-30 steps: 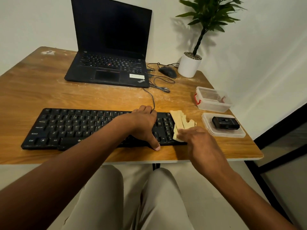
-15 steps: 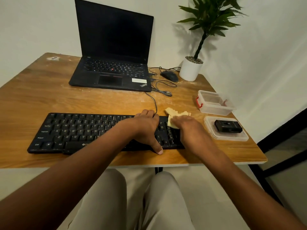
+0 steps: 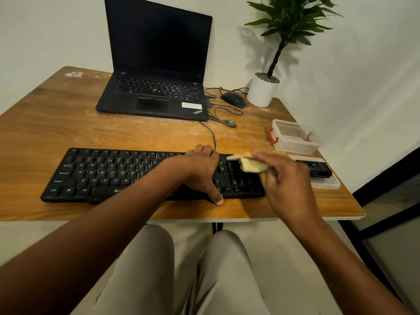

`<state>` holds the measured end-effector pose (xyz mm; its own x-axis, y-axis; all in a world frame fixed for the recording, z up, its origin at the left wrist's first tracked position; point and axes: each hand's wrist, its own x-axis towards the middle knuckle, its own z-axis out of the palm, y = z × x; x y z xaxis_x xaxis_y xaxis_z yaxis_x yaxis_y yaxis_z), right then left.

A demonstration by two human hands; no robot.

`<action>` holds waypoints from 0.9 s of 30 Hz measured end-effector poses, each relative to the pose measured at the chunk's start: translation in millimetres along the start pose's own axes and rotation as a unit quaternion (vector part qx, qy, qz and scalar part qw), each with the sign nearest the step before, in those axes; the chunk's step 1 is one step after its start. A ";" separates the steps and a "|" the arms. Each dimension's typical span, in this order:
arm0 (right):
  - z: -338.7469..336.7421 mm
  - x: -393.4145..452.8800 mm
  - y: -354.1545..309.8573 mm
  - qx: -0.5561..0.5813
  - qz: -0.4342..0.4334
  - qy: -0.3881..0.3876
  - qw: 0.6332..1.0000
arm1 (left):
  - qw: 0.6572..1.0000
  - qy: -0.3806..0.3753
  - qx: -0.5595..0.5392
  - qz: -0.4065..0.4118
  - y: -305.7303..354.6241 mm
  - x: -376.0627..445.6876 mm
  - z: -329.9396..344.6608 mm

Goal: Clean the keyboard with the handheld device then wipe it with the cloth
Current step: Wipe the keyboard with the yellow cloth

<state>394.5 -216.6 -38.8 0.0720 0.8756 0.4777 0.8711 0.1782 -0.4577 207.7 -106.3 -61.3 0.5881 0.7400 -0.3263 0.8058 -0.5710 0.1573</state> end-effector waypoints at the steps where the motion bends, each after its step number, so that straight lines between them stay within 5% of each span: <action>1: 7.7 3.6 -4.4 -0.003 -0.012 0.009 1.000 | 1.000 0.002 -0.002 -0.002 -0.2 -0.1 -0.1; 7: 54.2 -18.0 25.4 -0.075 -0.137 -0.178 0.972 | 1.000 -0.001 0.010 -0.004 0.9 1.4 -0.1; 14: 17.7 -23.3 61.5 -0.153 -0.096 -0.144 0.973 | 1.000 -0.008 0.004 -0.001 -0.7 0.5 -0.8; 18: 6.4 -6.0 68.7 -0.083 0.018 -0.082 0.993 | 1.000 -0.005 0.000 0.001 -1.0 0.1 -0.3; 22: 16.2 12.2 36.1 -0.018 0.018 0.005 1.000 | 1.000 -0.006 0.004 0.001 0.0 1.0 0.4; 27: 52.7 22.5 14.1 -0.017 -0.065 -0.082 0.994 | 1.000 -0.007 0.012 -0.007 1.4 1.4 0.5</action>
<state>382.8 -170.7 -74.0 -0.1209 0.9078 0.4017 0.8837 0.2827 -0.3729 209.6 -106.2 -61.9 0.5762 0.7426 -0.3413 0.8116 -0.5693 0.1314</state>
